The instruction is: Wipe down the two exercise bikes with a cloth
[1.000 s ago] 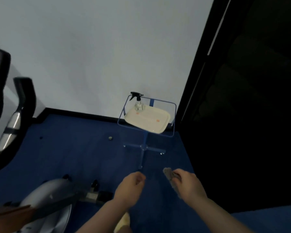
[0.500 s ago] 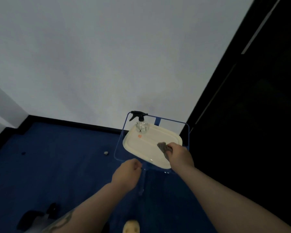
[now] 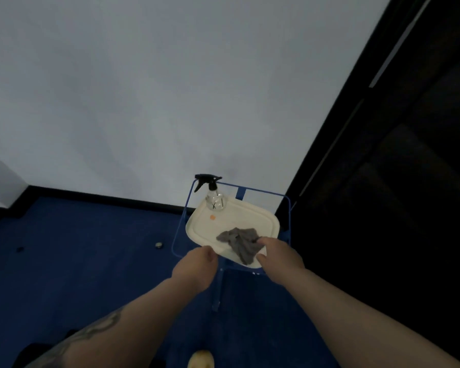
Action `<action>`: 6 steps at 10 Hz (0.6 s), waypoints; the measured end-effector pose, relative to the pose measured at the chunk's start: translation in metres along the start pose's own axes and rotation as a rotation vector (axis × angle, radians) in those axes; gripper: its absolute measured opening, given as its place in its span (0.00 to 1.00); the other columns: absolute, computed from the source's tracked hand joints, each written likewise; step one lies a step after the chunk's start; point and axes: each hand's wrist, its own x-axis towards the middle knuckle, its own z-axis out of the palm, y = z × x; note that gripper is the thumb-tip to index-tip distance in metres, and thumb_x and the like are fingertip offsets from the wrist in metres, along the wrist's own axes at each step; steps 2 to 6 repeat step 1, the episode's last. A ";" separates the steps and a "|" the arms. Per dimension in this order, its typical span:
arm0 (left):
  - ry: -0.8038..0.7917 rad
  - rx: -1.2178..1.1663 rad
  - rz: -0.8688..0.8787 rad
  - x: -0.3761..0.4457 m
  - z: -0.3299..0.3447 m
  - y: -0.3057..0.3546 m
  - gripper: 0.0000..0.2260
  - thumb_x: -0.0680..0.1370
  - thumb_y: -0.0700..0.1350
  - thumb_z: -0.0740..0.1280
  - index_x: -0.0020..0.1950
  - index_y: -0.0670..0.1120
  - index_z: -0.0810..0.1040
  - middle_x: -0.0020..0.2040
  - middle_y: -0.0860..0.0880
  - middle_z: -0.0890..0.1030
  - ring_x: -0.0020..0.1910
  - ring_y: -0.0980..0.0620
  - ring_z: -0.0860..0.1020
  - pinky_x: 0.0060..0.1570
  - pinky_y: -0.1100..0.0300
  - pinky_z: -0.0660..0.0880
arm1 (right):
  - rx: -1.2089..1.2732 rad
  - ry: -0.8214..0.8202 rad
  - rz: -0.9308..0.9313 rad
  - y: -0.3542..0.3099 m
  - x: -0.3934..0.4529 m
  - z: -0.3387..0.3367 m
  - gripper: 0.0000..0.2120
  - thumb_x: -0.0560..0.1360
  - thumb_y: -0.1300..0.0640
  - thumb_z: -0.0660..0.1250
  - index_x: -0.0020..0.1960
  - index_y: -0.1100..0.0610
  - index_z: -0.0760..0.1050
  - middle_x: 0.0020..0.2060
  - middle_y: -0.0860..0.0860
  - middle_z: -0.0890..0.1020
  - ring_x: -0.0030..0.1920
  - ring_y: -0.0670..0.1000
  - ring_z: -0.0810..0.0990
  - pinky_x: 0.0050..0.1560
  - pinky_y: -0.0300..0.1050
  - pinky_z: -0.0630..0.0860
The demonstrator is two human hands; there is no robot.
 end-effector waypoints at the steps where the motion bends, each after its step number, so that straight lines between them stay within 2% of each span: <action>1: -0.006 0.090 0.004 -0.032 0.003 0.004 0.13 0.82 0.42 0.53 0.50 0.44 0.76 0.51 0.47 0.80 0.46 0.50 0.77 0.46 0.55 0.73 | 0.018 0.058 -0.035 0.012 -0.044 -0.017 0.16 0.80 0.53 0.59 0.67 0.51 0.70 0.62 0.51 0.76 0.55 0.52 0.76 0.51 0.45 0.76; 6: -0.006 0.090 0.004 -0.032 0.003 0.004 0.13 0.82 0.42 0.53 0.50 0.44 0.76 0.51 0.47 0.80 0.46 0.50 0.77 0.46 0.55 0.73 | 0.018 0.058 -0.035 0.012 -0.044 -0.017 0.16 0.80 0.53 0.59 0.67 0.51 0.70 0.62 0.51 0.76 0.55 0.52 0.76 0.51 0.45 0.76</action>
